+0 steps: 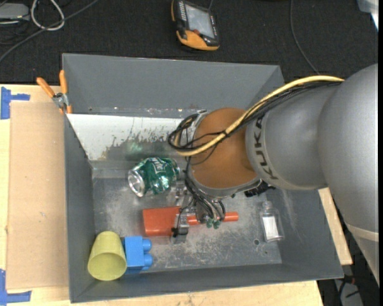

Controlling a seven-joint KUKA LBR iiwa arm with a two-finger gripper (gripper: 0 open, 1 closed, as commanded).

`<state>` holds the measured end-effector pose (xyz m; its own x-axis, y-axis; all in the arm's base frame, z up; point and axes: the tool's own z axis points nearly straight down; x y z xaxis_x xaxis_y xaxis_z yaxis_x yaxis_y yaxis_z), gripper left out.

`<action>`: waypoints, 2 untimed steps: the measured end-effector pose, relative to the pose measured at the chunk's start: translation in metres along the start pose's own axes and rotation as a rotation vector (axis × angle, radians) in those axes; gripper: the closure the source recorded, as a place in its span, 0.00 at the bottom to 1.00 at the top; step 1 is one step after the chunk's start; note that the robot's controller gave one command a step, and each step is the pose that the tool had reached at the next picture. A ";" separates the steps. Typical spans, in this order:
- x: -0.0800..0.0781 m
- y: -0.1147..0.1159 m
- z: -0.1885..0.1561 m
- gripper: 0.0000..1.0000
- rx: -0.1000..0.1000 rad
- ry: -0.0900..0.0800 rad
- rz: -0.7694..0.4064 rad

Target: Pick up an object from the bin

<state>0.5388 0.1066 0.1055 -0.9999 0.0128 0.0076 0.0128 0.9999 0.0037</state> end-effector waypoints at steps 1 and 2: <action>-0.001 0.000 -0.027 1.00 -0.001 -0.003 0.000; 0.001 0.000 -0.056 1.00 0.000 0.002 0.001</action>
Offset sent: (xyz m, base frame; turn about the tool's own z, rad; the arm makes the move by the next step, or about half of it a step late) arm 0.0007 0.0002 0.0868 0.0004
